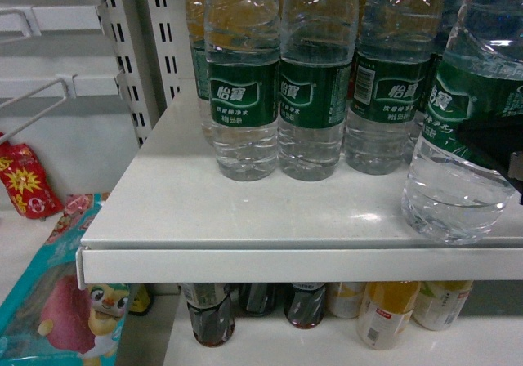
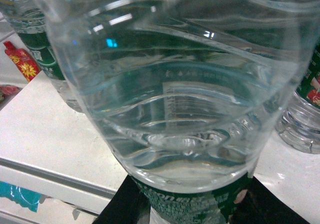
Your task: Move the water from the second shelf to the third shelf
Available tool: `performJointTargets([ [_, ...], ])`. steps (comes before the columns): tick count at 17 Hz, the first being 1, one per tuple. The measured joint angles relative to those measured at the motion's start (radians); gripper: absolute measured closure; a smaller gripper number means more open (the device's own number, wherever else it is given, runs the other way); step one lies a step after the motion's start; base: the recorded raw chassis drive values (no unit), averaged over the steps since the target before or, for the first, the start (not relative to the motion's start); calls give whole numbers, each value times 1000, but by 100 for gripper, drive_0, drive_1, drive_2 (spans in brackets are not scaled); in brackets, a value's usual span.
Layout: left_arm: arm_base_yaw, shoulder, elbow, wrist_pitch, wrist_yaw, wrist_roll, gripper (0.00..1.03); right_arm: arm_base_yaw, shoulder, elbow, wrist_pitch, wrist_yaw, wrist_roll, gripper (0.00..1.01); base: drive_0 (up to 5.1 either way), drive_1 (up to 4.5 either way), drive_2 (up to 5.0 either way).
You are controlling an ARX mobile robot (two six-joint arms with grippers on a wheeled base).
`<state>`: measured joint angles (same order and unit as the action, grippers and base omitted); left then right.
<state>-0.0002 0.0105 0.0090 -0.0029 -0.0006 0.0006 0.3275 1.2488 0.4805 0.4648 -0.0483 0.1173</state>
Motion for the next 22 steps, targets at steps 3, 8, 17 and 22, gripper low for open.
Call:
performJointTargets([
  [3,0,0,0,0,0,0,5,23,72,48,14,21,27,69,0,0,0],
  [8,0,0,0,0,0,0,5,66,177,120,60,76,13,69,0,0,0],
  [17,0,0,0,0,0,0,5,58,275,177,81,94,-6,69,0,0,0],
  [22,0,0,0,0,0,0,5,58,277,185,66,101,-6,69,0,0,0],
])
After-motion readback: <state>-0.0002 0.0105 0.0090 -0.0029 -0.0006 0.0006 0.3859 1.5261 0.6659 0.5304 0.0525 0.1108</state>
